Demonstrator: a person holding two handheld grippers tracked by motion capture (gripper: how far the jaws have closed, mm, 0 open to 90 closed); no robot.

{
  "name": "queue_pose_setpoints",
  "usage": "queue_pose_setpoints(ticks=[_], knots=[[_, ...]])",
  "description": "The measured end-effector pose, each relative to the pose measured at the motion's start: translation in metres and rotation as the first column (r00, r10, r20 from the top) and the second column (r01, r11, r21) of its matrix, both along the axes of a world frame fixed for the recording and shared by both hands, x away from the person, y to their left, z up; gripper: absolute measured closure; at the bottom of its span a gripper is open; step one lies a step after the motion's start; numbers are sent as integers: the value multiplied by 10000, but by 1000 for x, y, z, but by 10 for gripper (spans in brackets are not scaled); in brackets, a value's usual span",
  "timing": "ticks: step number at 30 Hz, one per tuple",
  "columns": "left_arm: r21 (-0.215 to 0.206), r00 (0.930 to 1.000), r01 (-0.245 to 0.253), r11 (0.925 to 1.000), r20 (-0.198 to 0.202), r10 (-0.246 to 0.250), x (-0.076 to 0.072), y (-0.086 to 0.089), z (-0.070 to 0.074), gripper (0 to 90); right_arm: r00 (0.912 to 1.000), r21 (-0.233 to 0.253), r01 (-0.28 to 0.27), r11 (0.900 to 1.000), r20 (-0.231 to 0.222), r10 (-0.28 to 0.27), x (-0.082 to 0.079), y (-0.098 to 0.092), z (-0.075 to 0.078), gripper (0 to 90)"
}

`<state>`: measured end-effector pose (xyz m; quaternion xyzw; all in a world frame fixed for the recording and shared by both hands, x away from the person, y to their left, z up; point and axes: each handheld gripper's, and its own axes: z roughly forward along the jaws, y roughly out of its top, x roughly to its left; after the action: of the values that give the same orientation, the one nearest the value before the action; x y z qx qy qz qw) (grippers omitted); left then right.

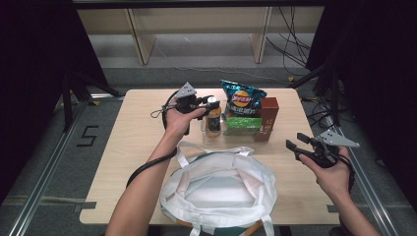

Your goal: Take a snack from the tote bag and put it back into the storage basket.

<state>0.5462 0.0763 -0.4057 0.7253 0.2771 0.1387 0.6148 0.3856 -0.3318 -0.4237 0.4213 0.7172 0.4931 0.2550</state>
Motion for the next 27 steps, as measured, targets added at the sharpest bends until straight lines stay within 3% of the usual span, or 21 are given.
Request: queue_pose_setpoints(ticks=[4, 24, 27], knots=[[18, 10000, 7, 10000, -24, -7, 0, 0, -1, 586, 9999, -87, -49, 10000, 146, 51, 1, 0, -1, 450], [96, 9998, -33, 9999, -197, 35, 1, 3, -10, 586, 10000, -5, 6, 10000, -10, -6, 0, 0, 0, 450], [123, 9997, -50, 9999, -242, 53, 0, 3, -11, 586, 9995, -30, 113, 9999, 287, -112, 1, 1, -2, 451]])
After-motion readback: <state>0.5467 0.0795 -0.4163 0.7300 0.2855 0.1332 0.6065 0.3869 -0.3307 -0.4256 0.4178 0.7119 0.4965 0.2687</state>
